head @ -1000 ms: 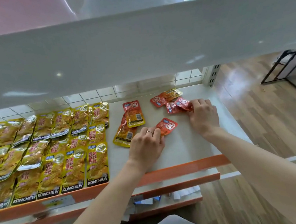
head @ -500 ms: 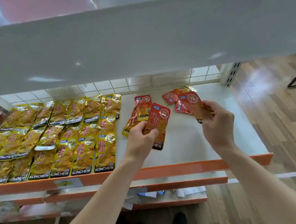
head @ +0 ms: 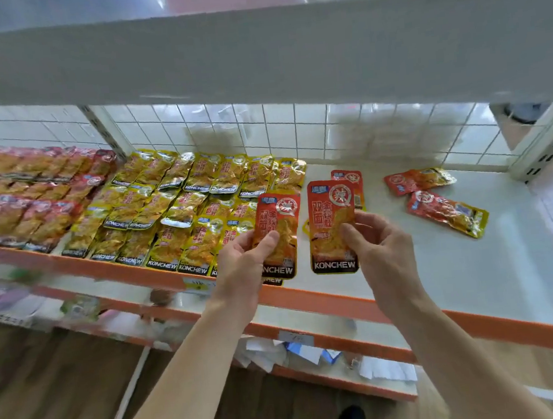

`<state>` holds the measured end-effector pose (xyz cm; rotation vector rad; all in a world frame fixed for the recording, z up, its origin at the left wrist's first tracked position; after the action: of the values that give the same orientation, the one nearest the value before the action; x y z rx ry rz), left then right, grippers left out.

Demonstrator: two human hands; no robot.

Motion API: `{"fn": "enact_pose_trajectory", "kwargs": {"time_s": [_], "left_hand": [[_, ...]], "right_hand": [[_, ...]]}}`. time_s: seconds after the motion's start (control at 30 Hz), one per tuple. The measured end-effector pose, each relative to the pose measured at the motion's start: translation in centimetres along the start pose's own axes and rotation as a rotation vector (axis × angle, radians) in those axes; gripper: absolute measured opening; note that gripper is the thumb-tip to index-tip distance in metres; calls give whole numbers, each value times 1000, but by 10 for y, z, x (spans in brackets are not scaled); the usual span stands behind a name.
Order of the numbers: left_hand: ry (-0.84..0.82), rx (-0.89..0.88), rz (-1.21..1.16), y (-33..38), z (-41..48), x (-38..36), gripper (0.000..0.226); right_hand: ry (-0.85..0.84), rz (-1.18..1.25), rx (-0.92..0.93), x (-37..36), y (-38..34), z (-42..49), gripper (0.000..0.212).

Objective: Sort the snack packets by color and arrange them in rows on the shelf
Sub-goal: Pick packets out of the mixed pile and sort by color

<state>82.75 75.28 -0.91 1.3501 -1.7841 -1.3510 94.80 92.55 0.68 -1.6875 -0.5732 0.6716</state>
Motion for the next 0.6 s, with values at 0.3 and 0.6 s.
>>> {"fn": "enact_pose_trajectory", "kwargs": {"time_s": [0.3,0.6], "left_hand": [[44,-18,-29,19,-26,119,12],[149,-94,-89,42,-59,276,9]], "right_hand": [[-85,-50,0,-114,4,-48,14],[-181,-140,20,-249,27,-107,18]]}}
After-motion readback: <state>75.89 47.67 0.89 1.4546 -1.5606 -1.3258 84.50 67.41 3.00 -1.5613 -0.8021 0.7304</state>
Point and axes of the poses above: each hand's wrist, its own z-axis towards the middle knuckle, its own x-axis out of the back of the hand, y = z × x, the point moved 8 cm from there along z, towards the middle knuckle
